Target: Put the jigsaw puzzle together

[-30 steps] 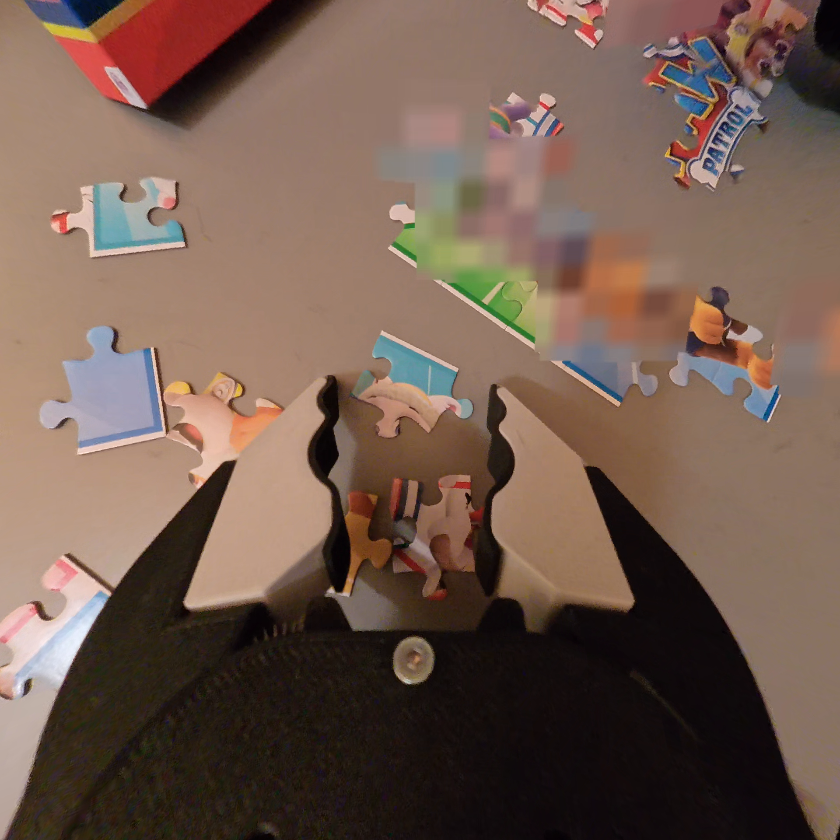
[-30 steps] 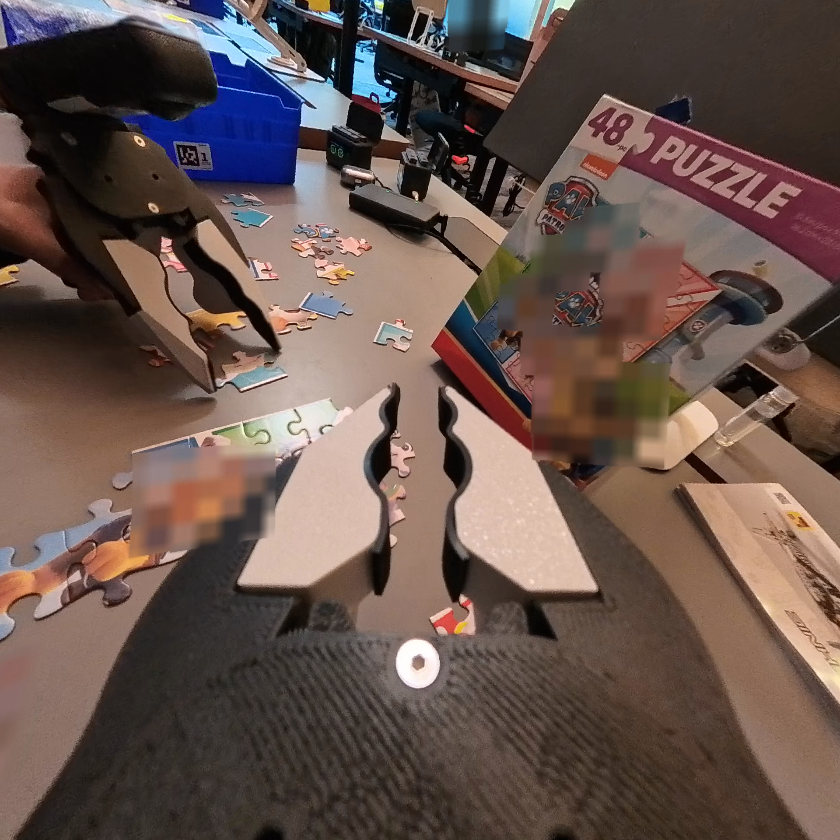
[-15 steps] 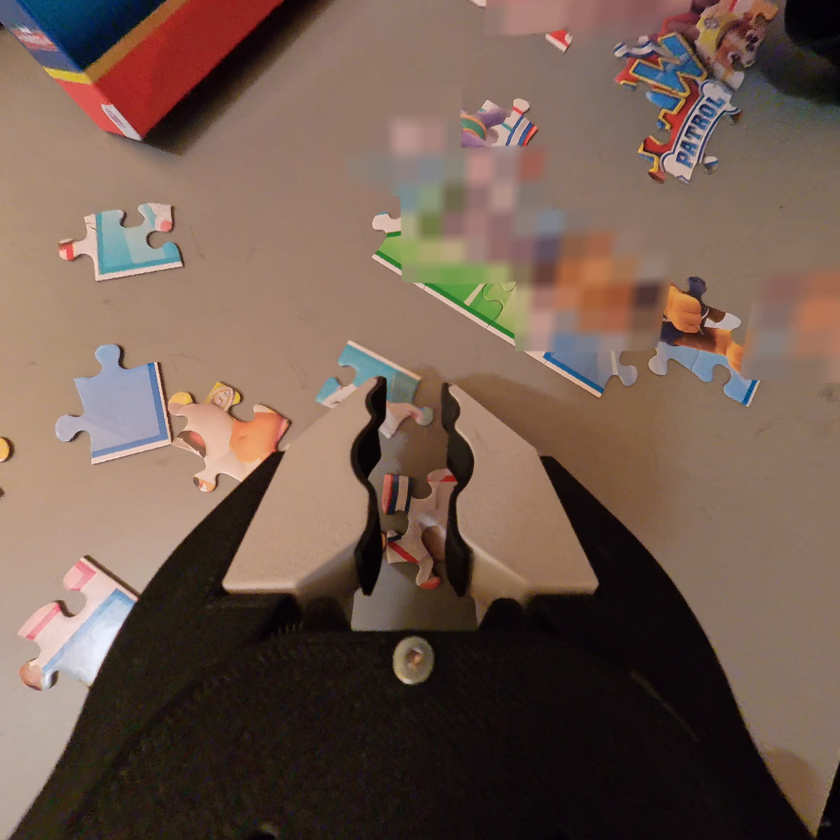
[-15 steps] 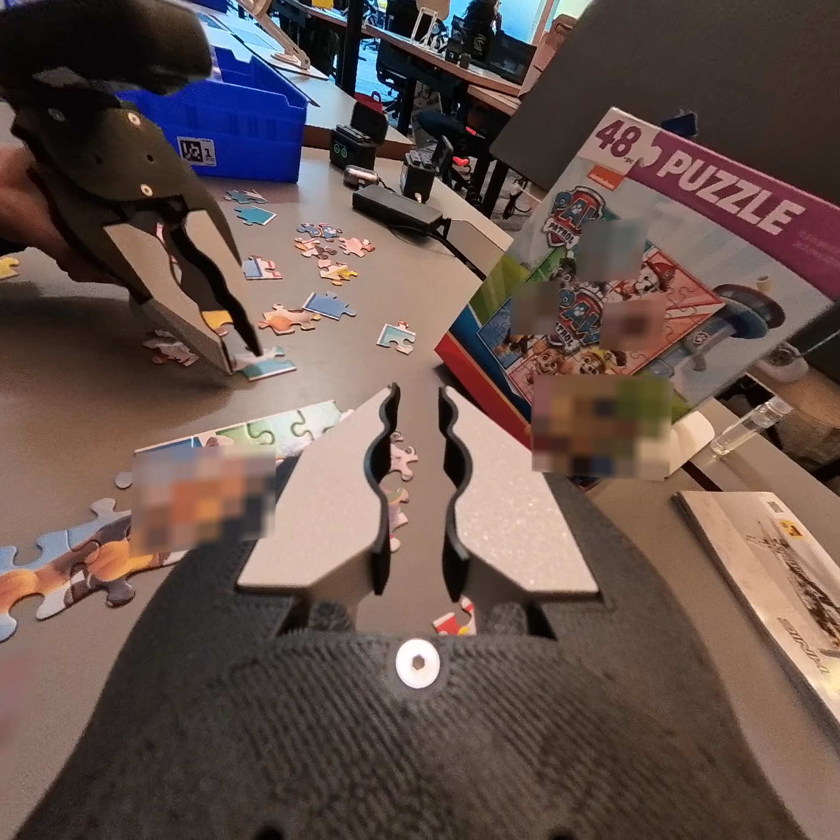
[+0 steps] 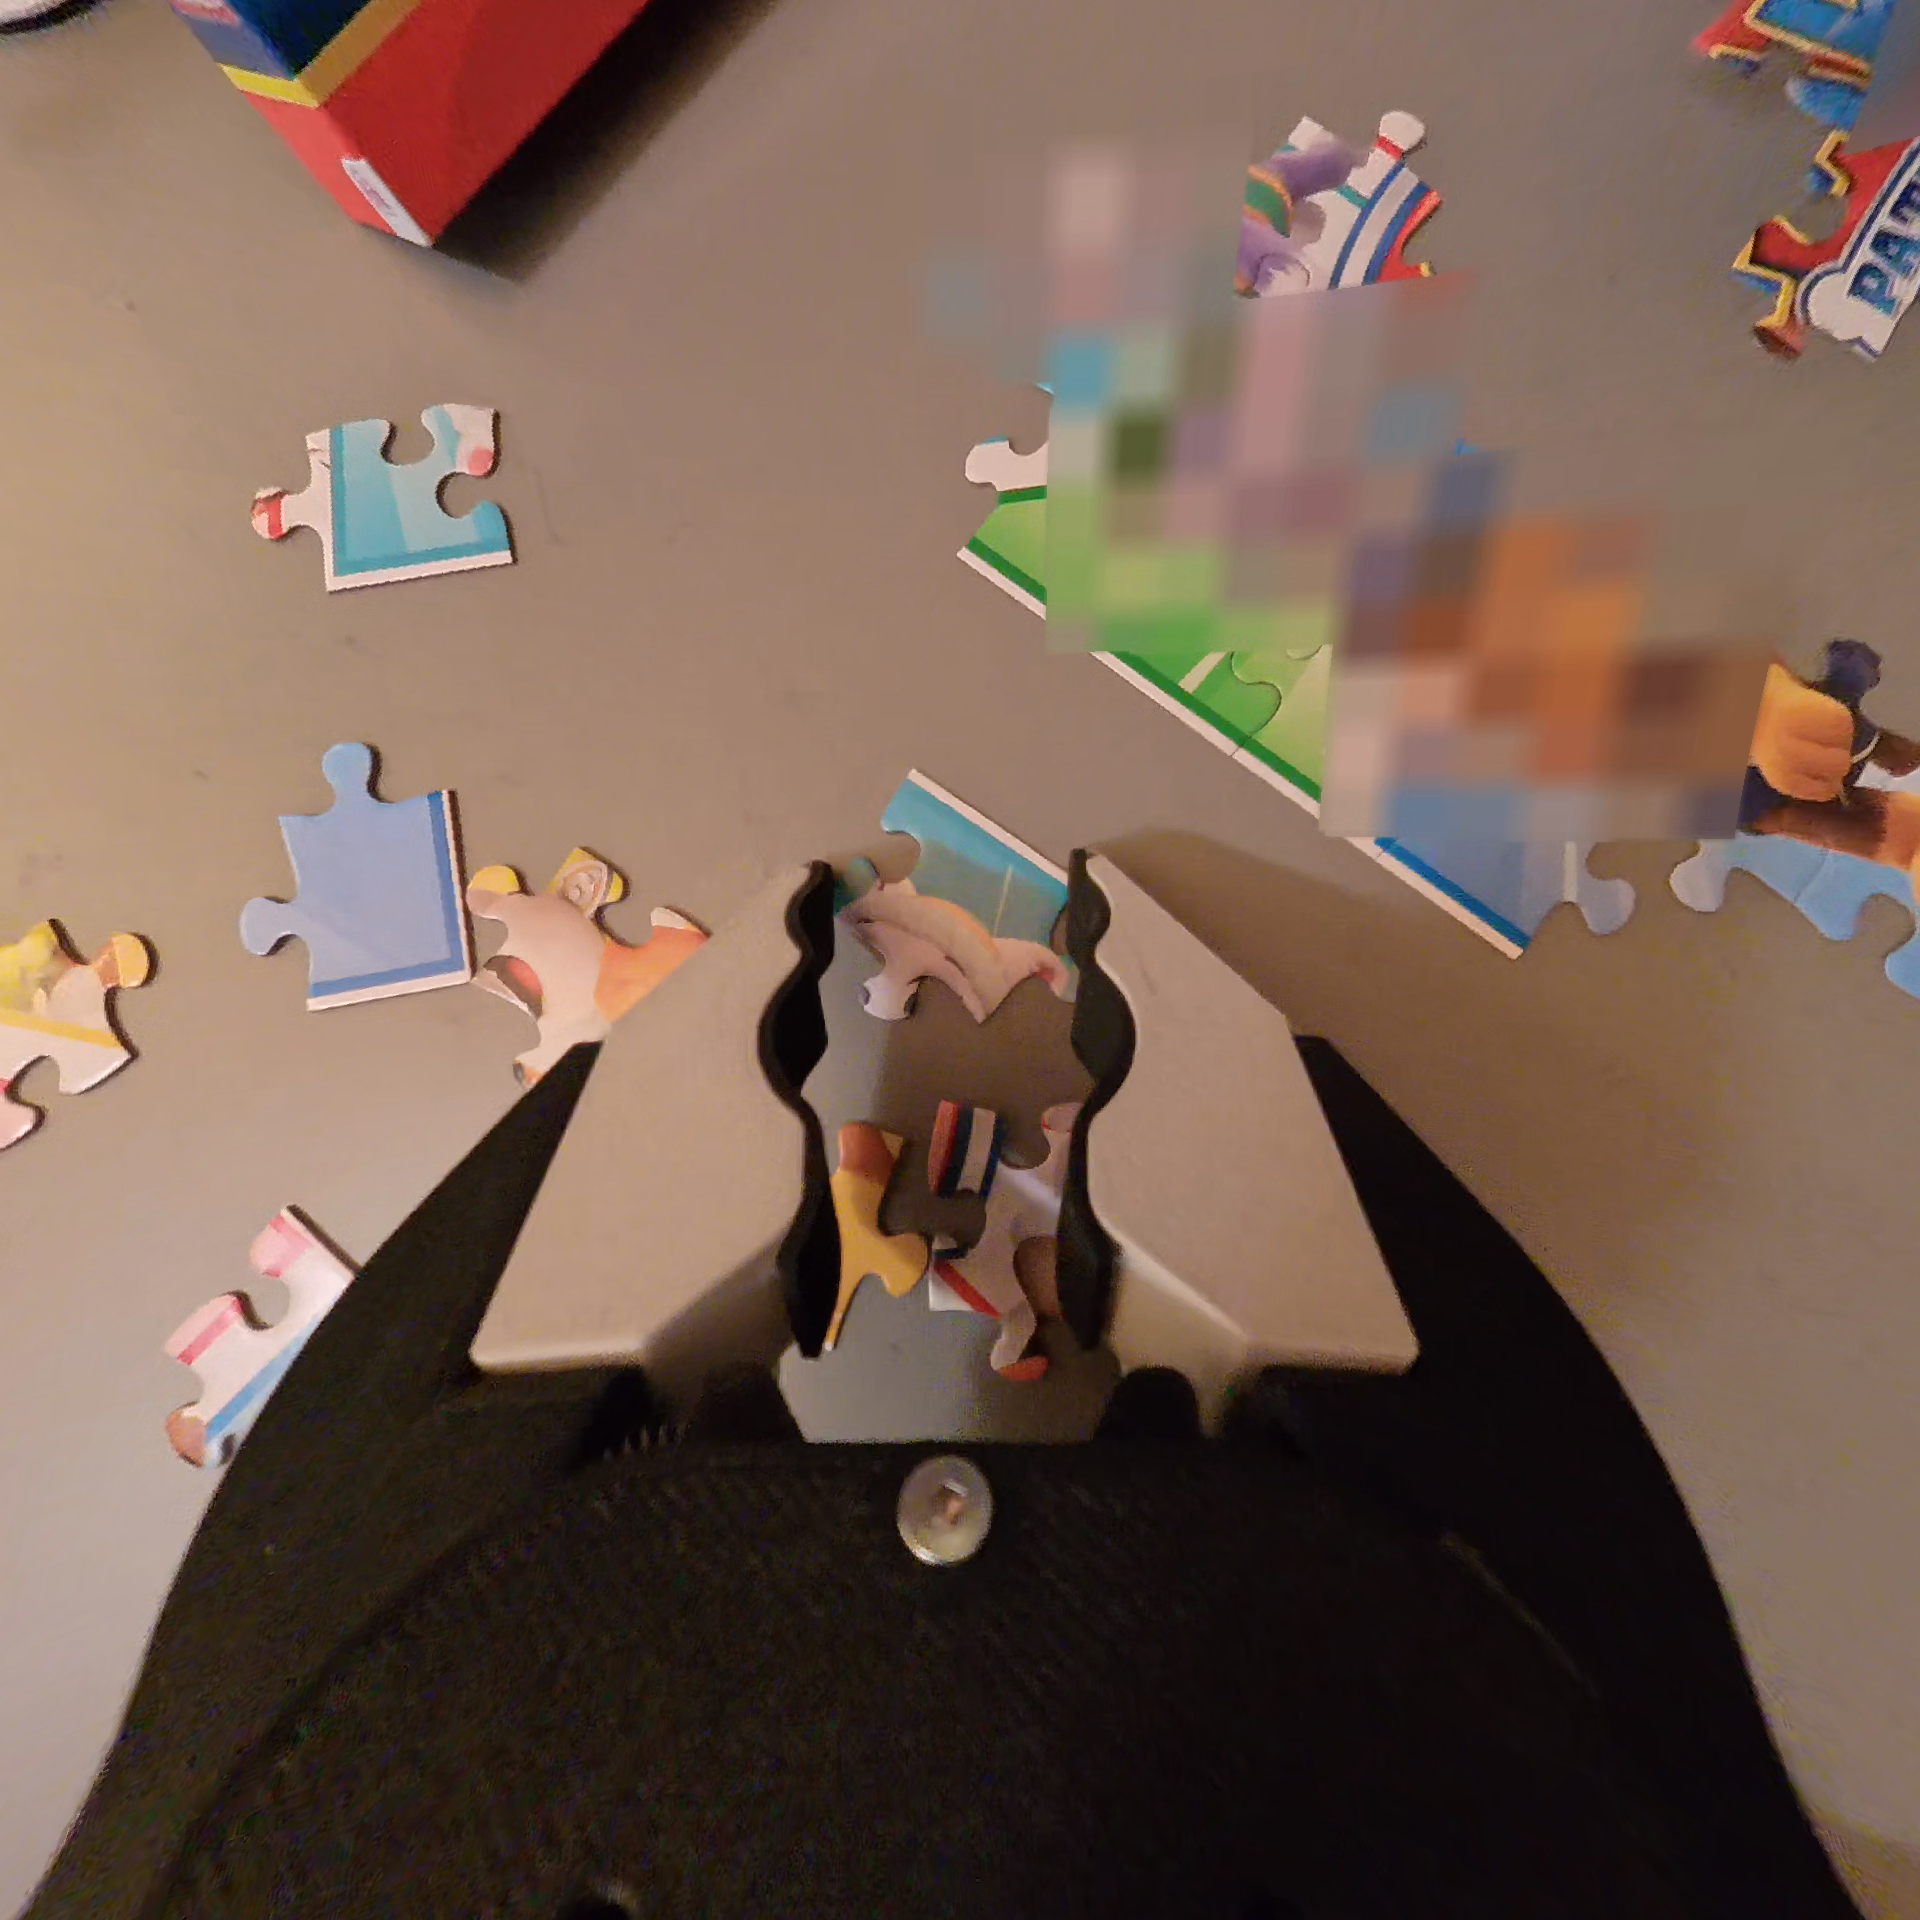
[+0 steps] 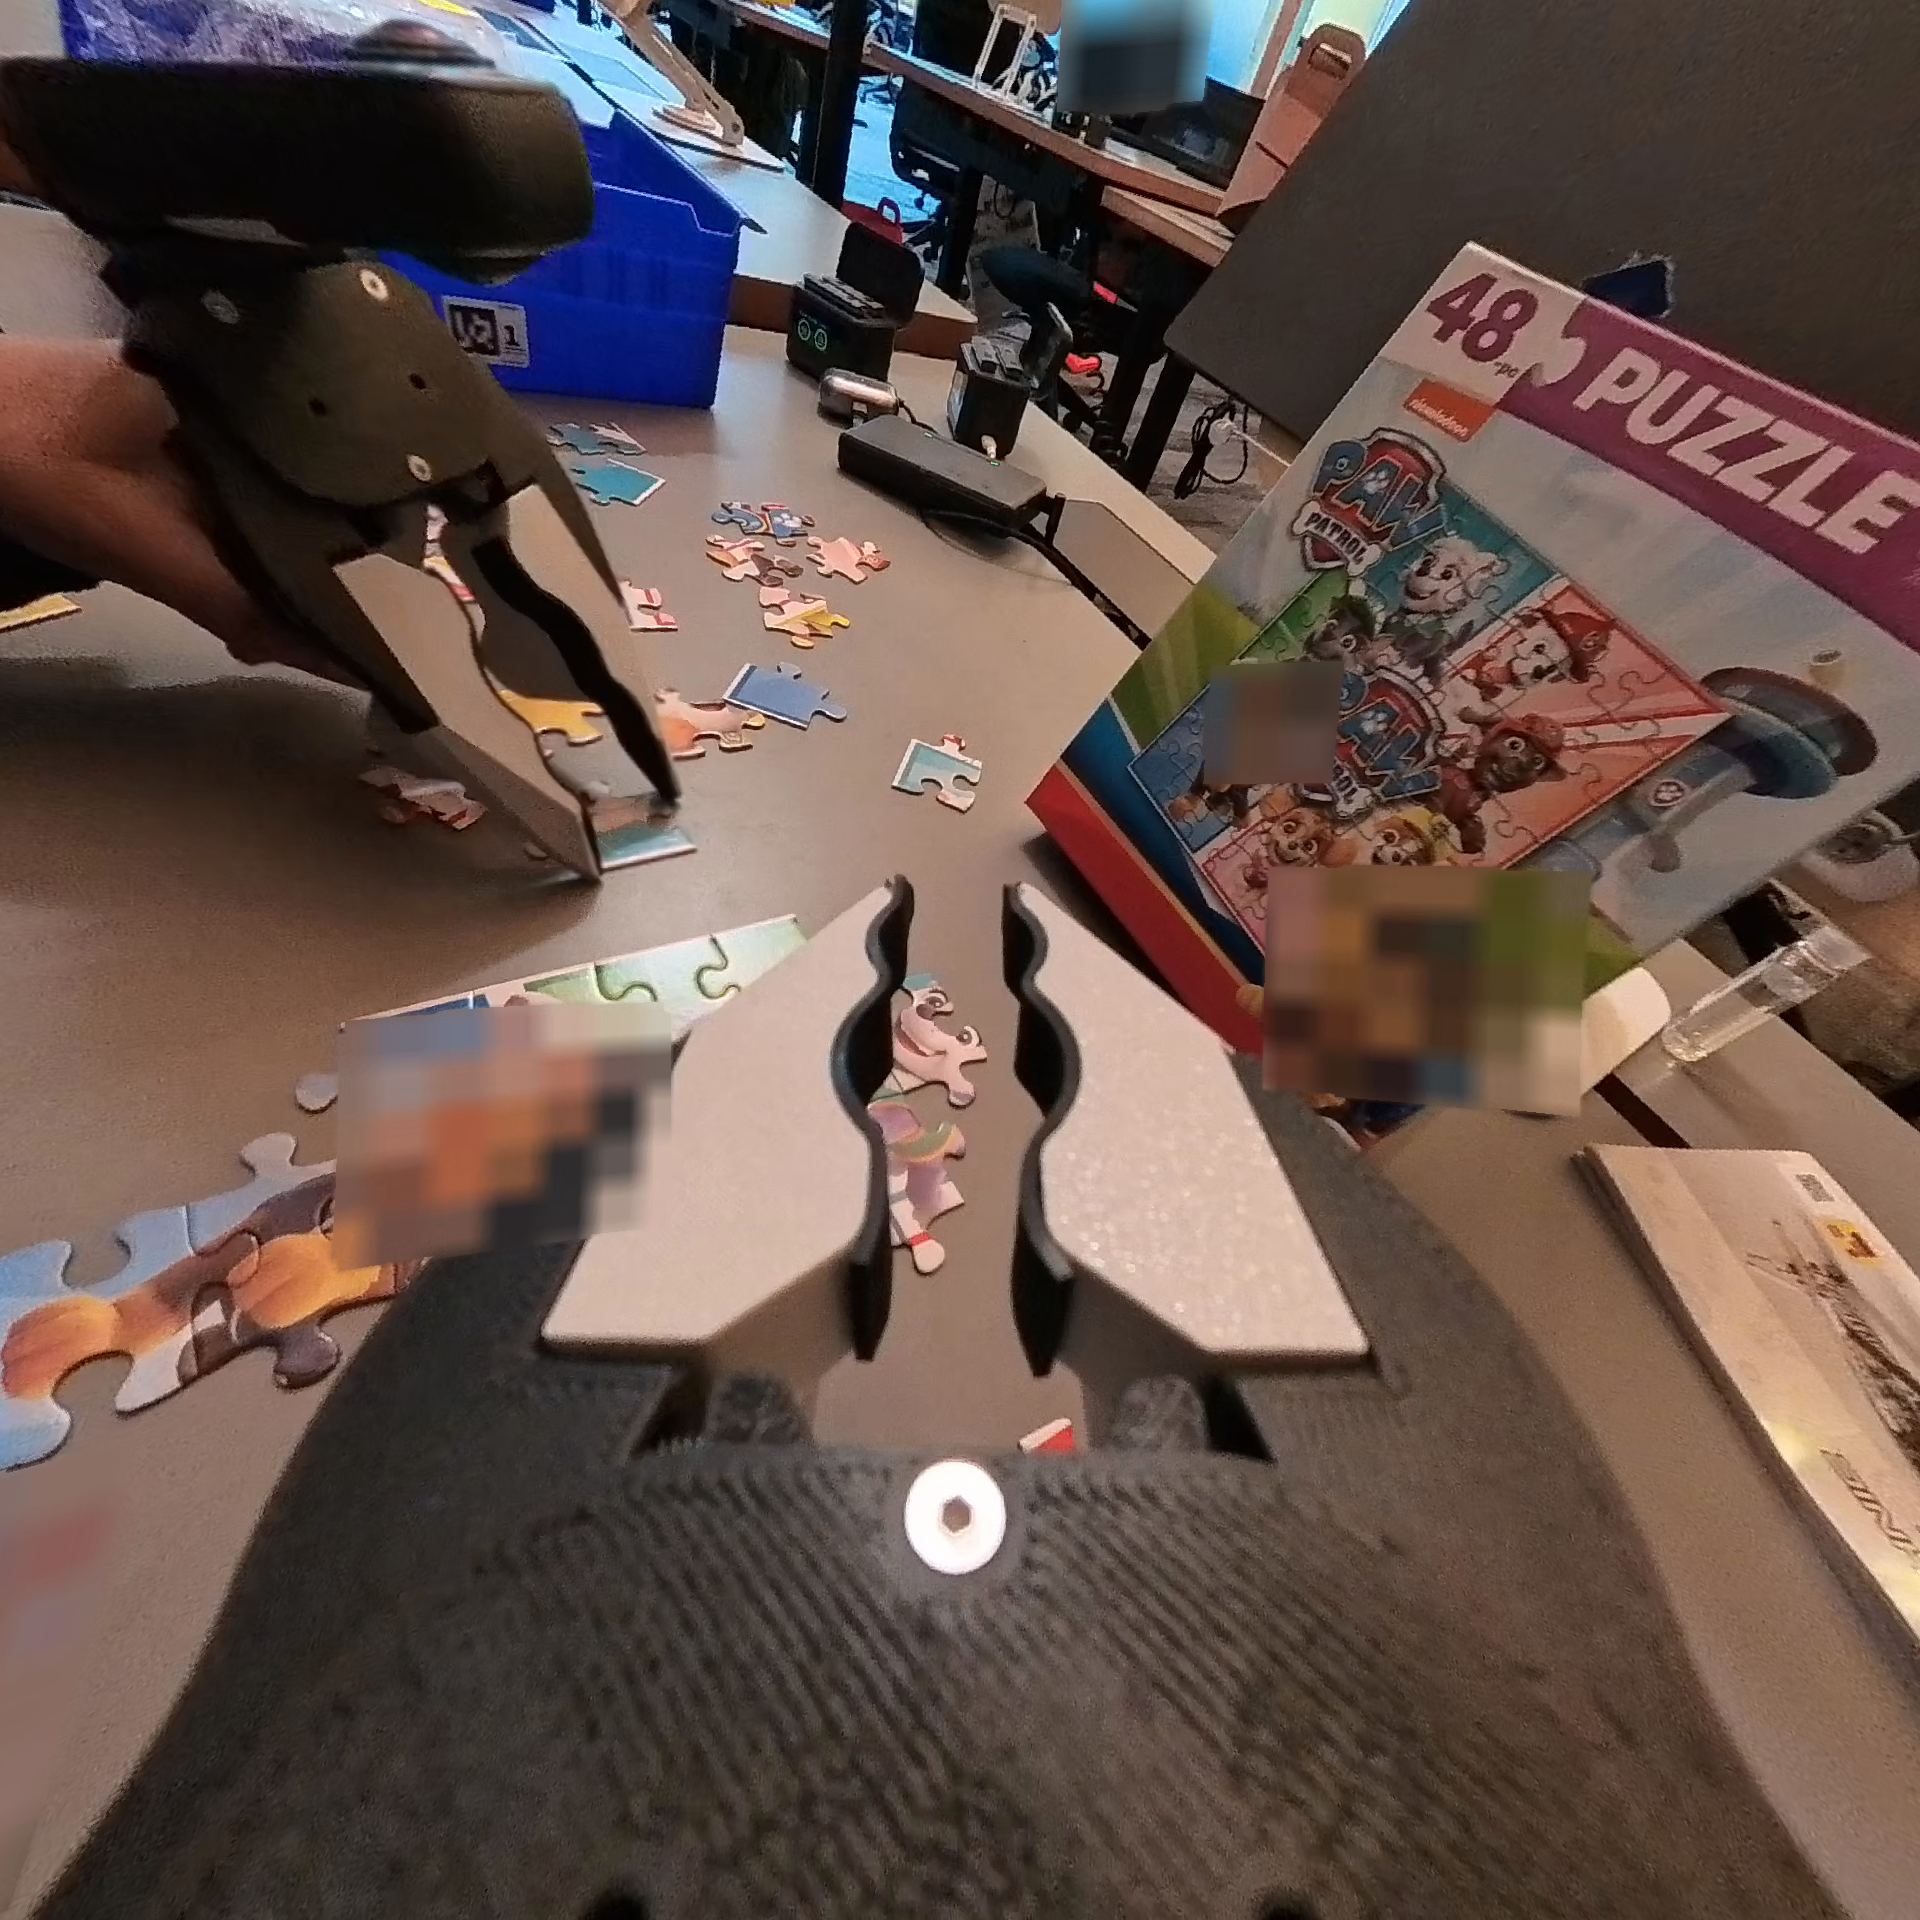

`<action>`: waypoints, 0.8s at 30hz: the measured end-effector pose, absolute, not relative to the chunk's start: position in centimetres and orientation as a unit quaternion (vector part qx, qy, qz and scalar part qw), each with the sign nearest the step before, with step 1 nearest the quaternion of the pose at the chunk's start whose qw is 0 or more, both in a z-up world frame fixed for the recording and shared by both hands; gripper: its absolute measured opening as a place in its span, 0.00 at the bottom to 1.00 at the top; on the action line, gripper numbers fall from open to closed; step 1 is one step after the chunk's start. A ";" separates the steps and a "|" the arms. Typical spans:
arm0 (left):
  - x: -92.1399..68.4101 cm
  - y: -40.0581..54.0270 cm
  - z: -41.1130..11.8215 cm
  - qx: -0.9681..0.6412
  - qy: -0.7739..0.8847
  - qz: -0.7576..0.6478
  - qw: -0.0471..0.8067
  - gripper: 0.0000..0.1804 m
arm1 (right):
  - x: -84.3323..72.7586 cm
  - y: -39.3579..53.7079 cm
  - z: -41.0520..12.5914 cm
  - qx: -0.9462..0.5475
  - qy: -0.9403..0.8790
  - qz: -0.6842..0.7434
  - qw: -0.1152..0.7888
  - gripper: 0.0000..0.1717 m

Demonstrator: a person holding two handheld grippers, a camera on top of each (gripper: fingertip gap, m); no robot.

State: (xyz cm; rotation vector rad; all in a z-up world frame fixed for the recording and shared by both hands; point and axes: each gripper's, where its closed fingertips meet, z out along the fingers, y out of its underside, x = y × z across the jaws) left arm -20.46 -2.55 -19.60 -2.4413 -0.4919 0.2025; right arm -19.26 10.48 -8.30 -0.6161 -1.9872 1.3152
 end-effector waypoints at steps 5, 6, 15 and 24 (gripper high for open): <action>-20.0 -2.6 -19.5 -0.931 -0.173 0.075 0.313 0.20 | -19.2 10.4 -8.2 -0.234 -0.761 0.503 0.336 0.09; -19.9 -2.6 -19.4 -0.931 -0.171 0.072 0.316 0.18 | -19.2 10.4 -8.2 -0.234 -0.761 0.503 0.336 0.09; -18.8 -3.0 -19.4 -0.932 -0.178 0.023 0.315 0.36 | -19.0 9.9 -8.5 -0.227 -0.767 0.497 0.337 0.09; -18.3 -3.5 -19.6 -0.945 -0.145 0.044 0.289 0.25 | -19.1 10.0 -8.4 -0.230 -0.765 0.500 0.334 0.09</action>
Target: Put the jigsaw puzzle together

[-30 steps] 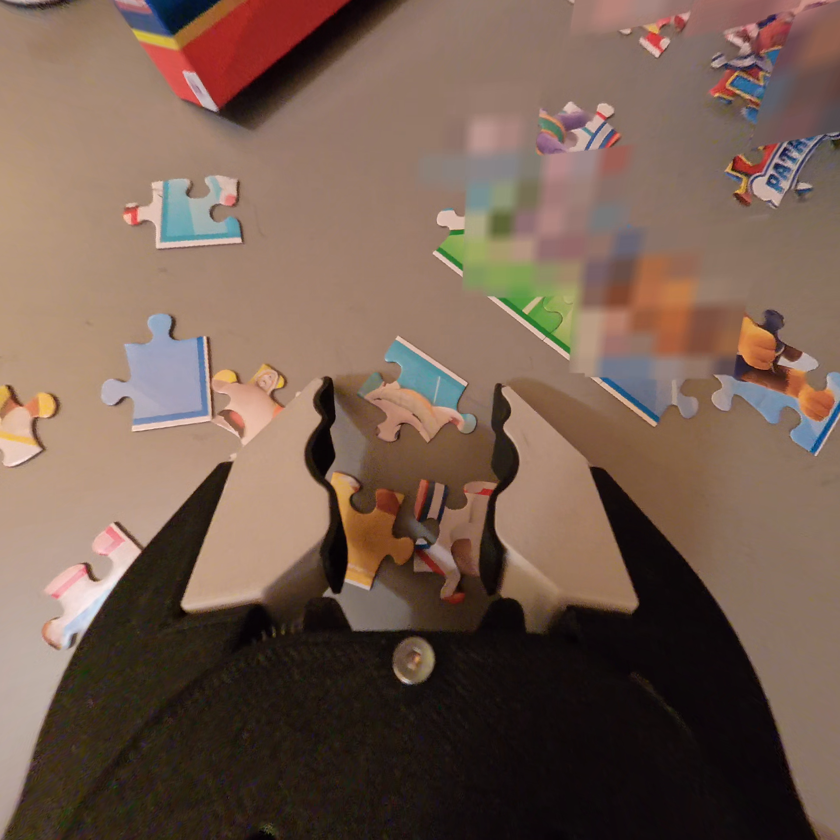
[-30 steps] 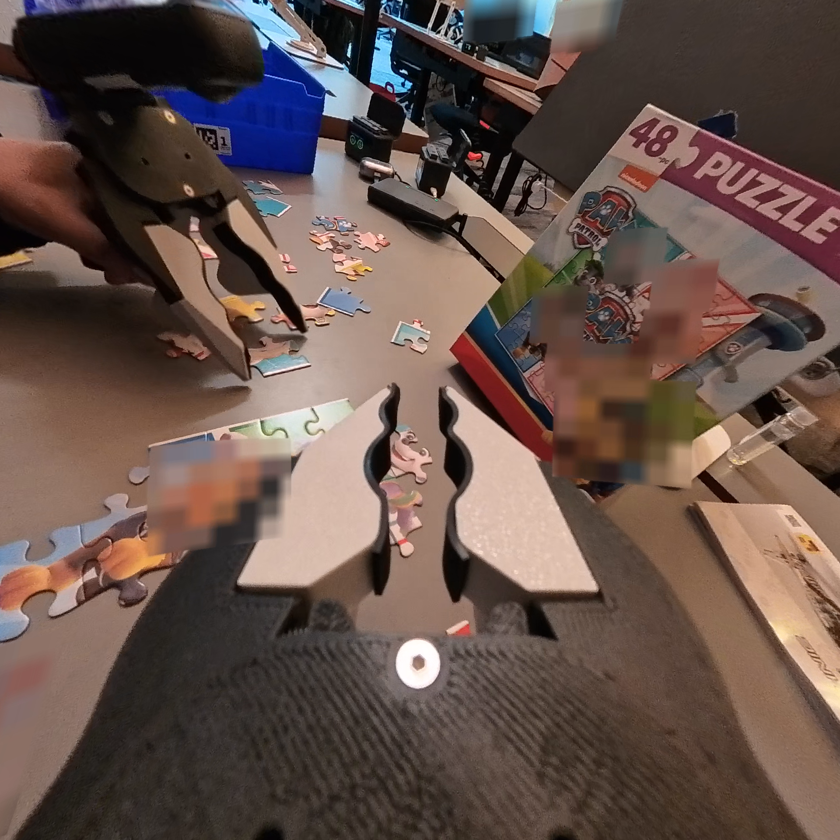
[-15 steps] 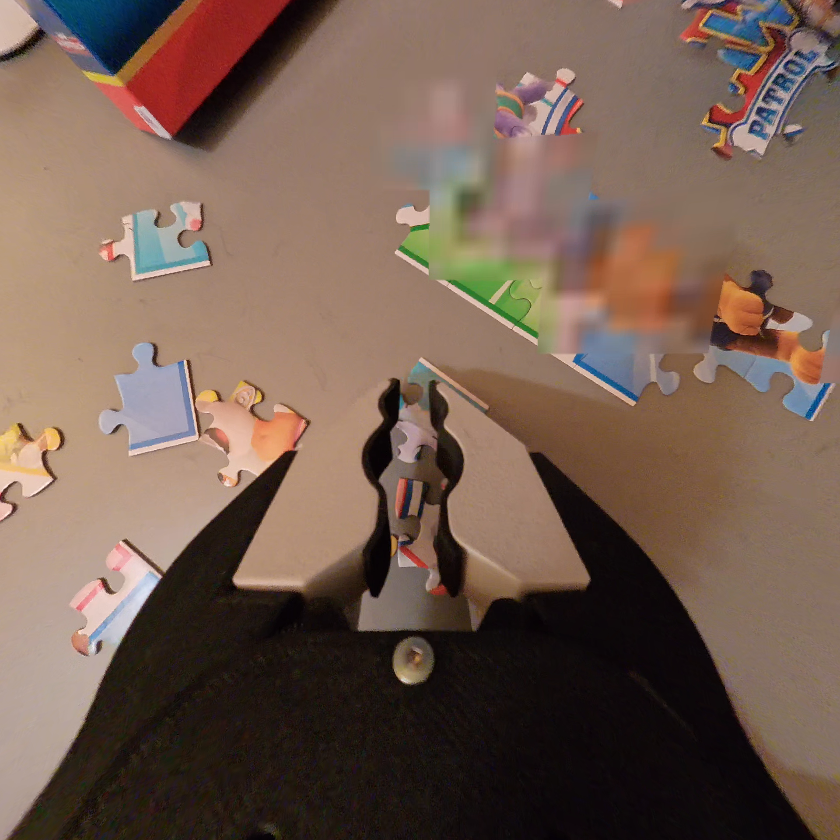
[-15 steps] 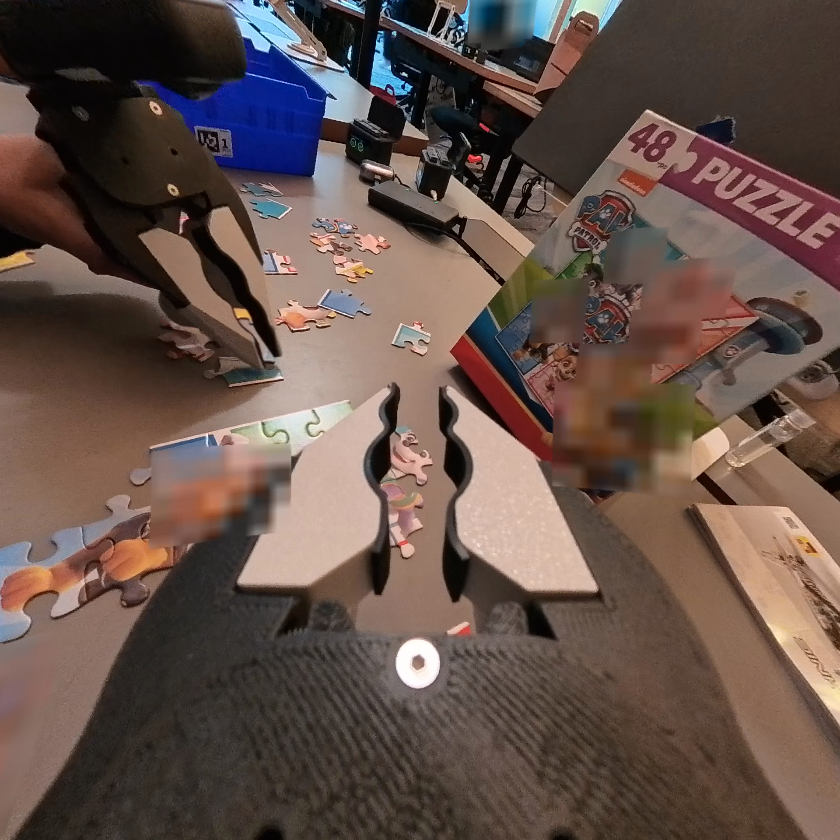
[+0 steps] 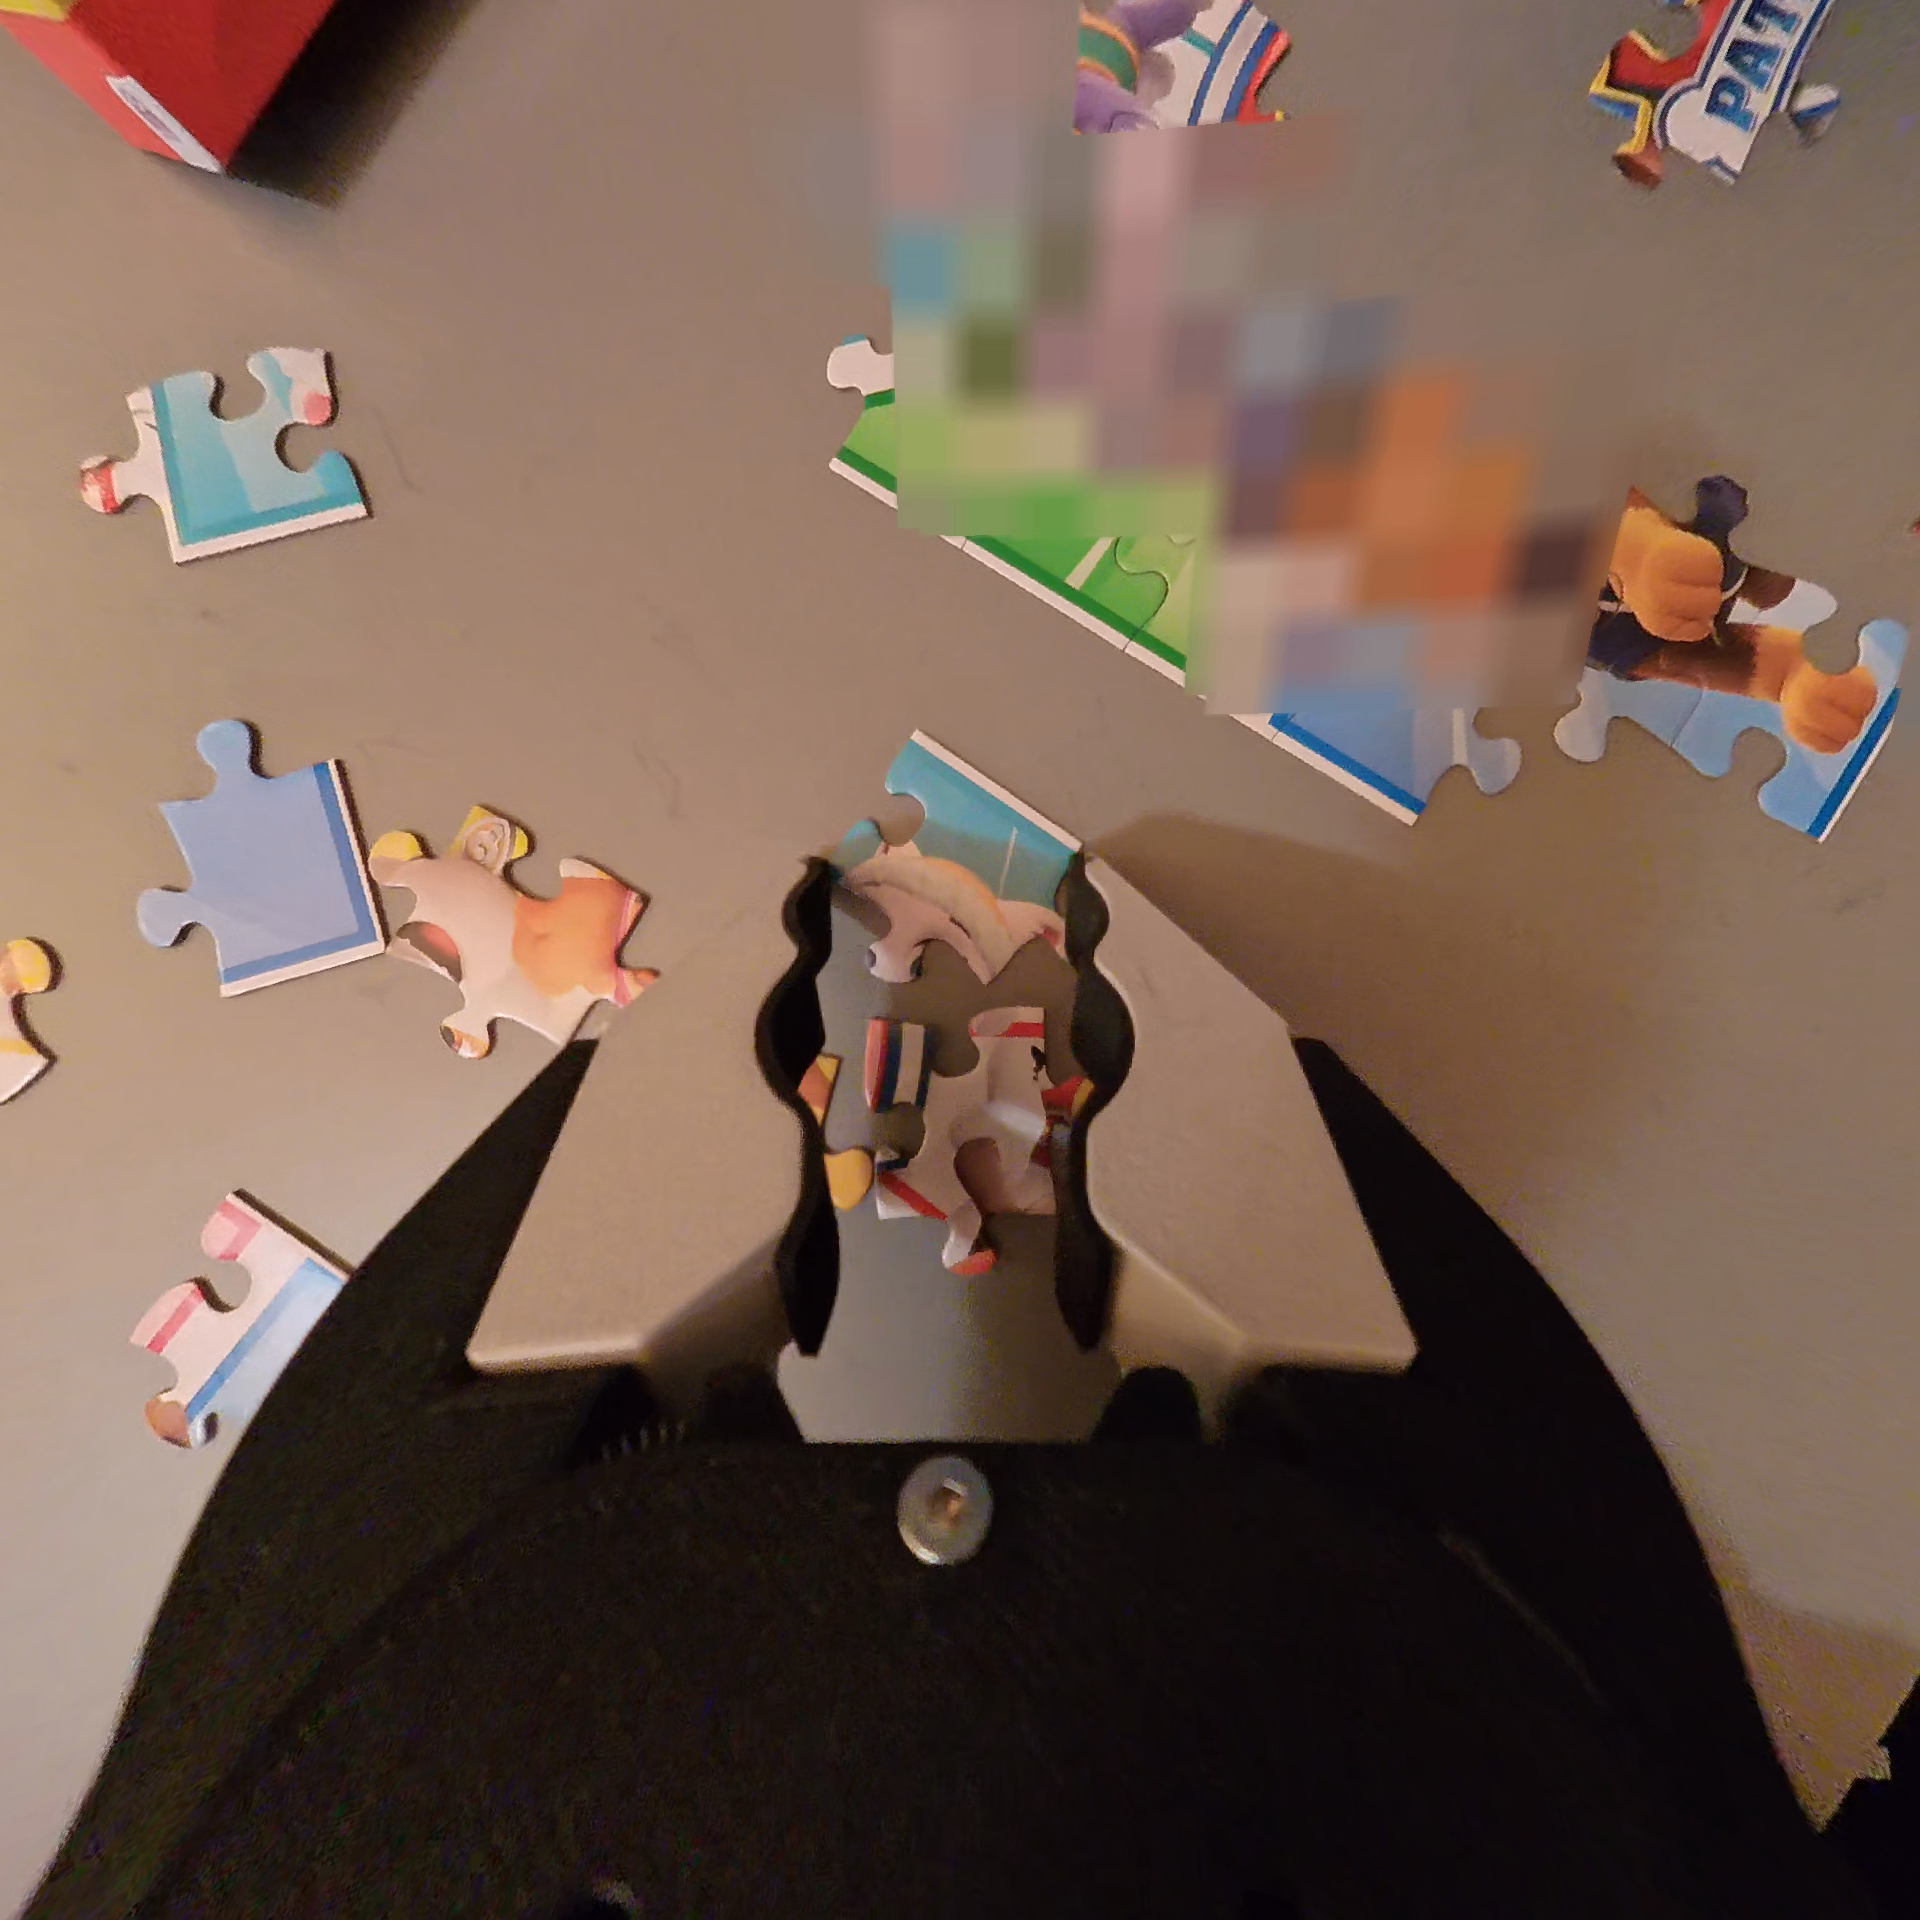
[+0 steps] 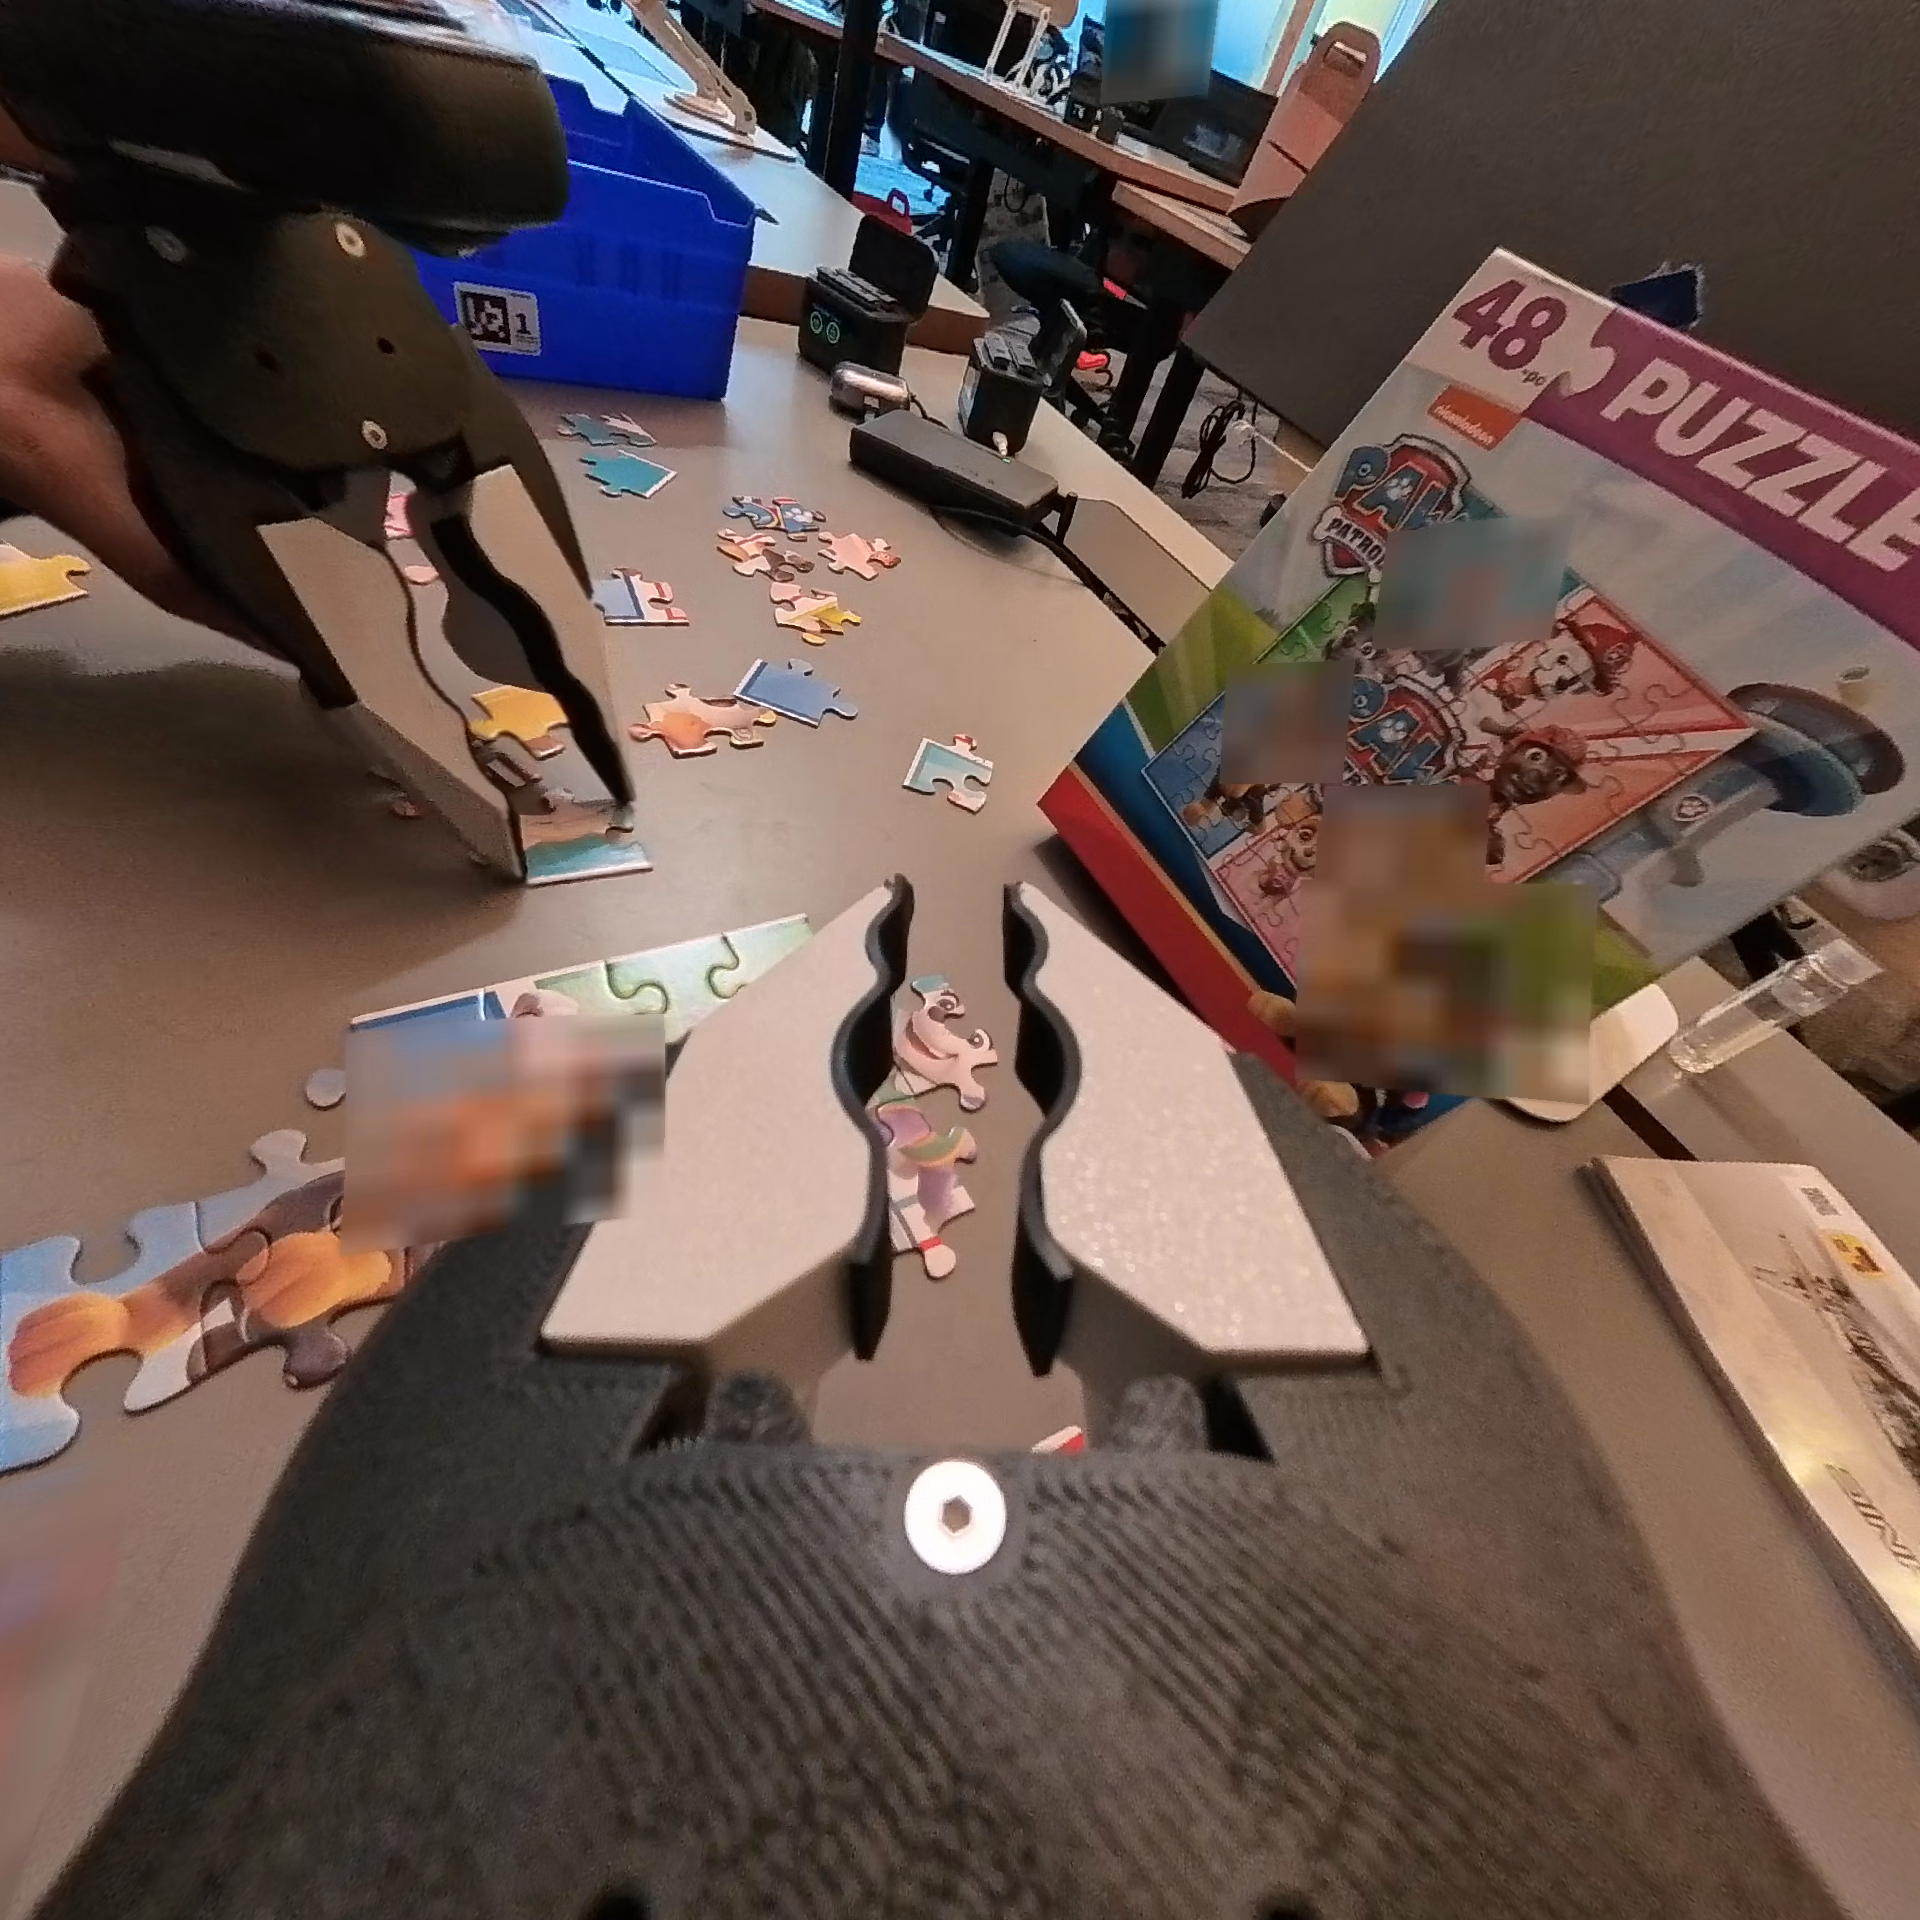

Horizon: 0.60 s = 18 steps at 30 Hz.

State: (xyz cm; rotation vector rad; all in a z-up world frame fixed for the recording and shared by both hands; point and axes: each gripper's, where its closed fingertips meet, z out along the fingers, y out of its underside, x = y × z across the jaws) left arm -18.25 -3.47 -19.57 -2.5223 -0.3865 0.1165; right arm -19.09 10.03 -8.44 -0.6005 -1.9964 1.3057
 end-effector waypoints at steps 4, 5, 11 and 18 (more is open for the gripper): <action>-18.1 -3.6 -19.5 -0.947 -0.139 0.043 0.287 0.18 | -19.1 9.9 -8.5 -0.229 -0.766 0.499 0.335 0.09; -18.1 -3.7 -19.5 -0.947 -0.137 0.044 0.288 0.17 | -19.1 9.9 -8.5 -0.229 -0.766 0.498 0.335 0.09; -17.5 -3.5 -19.3 -0.945 -0.133 0.020 0.298 0.02 | -18.9 9.1 -8.8 -0.220 -0.773 0.491 0.337 0.10; -16.8 -3.4 -19.2 -0.947 -0.121 0.009 0.296 0.00 | -18.4 7.4 -9.3 -0.210 -0.781 0.493 0.321 0.10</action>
